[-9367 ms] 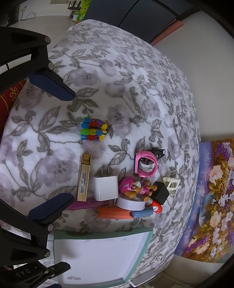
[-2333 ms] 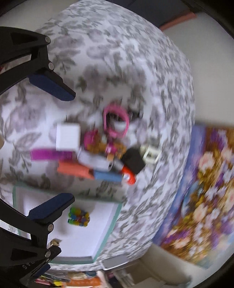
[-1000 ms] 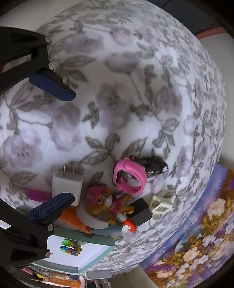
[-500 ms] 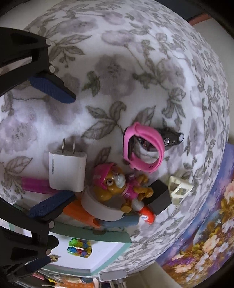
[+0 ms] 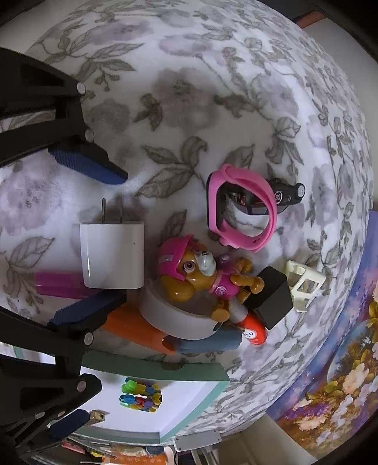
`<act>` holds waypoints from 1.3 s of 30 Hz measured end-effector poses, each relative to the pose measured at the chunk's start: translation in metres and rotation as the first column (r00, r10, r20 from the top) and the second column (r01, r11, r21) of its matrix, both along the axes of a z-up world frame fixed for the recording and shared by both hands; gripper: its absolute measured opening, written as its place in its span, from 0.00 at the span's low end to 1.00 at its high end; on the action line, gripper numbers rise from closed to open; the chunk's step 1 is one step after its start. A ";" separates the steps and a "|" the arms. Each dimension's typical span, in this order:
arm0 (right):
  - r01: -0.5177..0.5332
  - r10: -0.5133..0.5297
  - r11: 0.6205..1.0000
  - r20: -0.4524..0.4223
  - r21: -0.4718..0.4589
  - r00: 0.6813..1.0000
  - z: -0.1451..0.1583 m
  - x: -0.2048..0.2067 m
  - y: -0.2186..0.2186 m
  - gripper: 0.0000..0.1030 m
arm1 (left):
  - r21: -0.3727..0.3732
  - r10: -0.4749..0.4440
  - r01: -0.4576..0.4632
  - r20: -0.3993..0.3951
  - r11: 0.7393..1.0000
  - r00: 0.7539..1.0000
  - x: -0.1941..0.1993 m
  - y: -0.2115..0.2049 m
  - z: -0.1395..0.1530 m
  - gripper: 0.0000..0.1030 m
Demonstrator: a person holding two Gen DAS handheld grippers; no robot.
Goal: Organize rigid objects
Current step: 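Grasp the white charger cube with the left gripper while the right gripper grasps the pink lighter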
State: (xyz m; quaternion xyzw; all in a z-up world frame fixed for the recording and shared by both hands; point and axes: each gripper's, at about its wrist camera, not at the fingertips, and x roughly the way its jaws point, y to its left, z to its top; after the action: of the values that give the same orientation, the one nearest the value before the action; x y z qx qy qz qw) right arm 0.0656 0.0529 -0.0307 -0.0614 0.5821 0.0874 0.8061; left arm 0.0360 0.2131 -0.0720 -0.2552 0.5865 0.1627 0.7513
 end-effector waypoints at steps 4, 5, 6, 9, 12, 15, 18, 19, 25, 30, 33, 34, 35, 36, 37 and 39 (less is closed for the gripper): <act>-0.001 0.001 1.000 0.000 0.002 1.000 0.000 0.000 0.000 0.85 | -0.020 0.000 0.000 0.011 1.000 1.000 -0.001 0.003 0.002 0.61; -0.002 0.002 1.000 0.000 0.001 1.000 0.000 0.000 0.000 0.85 | -0.021 0.000 0.001 0.011 1.000 1.000 0.000 0.003 0.002 0.61; -0.001 0.001 1.000 0.000 0.001 1.000 0.000 0.000 0.000 0.85 | -0.022 -0.002 0.002 0.011 1.000 1.000 0.000 0.003 0.002 0.61; -0.006 0.006 1.000 0.001 0.006 1.000 0.001 0.000 0.000 0.85 | -0.034 0.006 -0.006 0.011 0.999 1.000 -0.002 0.005 0.003 0.60; -0.027 0.027 0.999 0.002 0.027 1.000 0.003 -0.002 0.004 0.85 | -0.045 0.028 -0.028 0.001 0.999 1.000 -0.009 0.013 0.005 0.60; -0.066 0.066 0.997 0.007 0.049 0.998 0.006 -0.007 0.012 0.85 | -0.022 0.054 -0.055 -0.008 0.998 0.998 -0.017 0.022 0.009 0.60; -0.113 0.113 0.989 0.001 0.094 0.994 0.007 -0.013 0.022 0.85 | -0.009 0.081 -0.081 -0.014 0.997 0.997 -0.028 0.032 0.012 0.60; -0.129 0.130 0.986 -0.001 0.106 0.992 0.007 -0.015 0.026 0.85 | -0.012 0.093 -0.093 -0.012 0.996 0.996 -0.031 0.036 0.013 0.60; -0.224 0.223 0.968 0.019 0.115 0.975 0.004 -0.030 0.048 0.84 | -0.025 0.162 -0.162 0.009 0.986 0.987 -0.059 0.063 0.021 0.60; -0.263 0.263 0.958 0.015 0.114 0.965 -0.005 -0.038 0.059 0.74 | -0.018 0.203 -0.203 0.007 0.979 0.979 -0.079 0.082 0.023 0.60; -0.282 0.283 0.953 -0.001 0.108 0.959 -0.013 -0.040 0.064 0.65 | -0.028 0.209 -0.209 0.000 0.977 0.978 -0.085 0.086 0.020 0.60; -0.287 0.289 0.952 -0.008 0.104 0.957 -0.016 -0.040 0.066 0.59 | -0.032 0.209 -0.209 -0.003 0.977 0.978 -0.085 0.087 0.019 0.60; -0.290 0.293 0.952 -0.014 0.097 0.956 -0.019 -0.041 0.067 0.56 | -0.035 0.209 -0.209 -0.006 0.977 0.978 -0.081 0.086 0.017 0.60; -0.292 0.295 0.952 -0.019 0.088 0.955 -0.023 -0.041 0.068 0.54 | -0.036 0.207 -0.207 -0.006 0.978 0.978 -0.082 0.086 0.014 0.60; -0.294 0.297 0.953 -0.023 0.079 0.955 -0.025 -0.041 0.069 0.49 | -0.038 0.206 -0.206 -0.008 0.978 0.979 -0.082 0.085 0.014 0.60; -0.298 0.301 0.952 -0.032 0.068 0.953 -0.030 -0.041 0.071 0.43 | -0.039 0.203 -0.204 -0.012 0.978 0.979 -0.079 0.082 0.014 0.60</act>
State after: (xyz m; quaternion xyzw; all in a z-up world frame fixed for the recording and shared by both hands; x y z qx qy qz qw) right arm 0.0242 0.1241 -0.0612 -0.1221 0.5799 0.2281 0.7725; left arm -0.0432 0.2946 -0.0578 -0.3281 0.5633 0.2281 0.7232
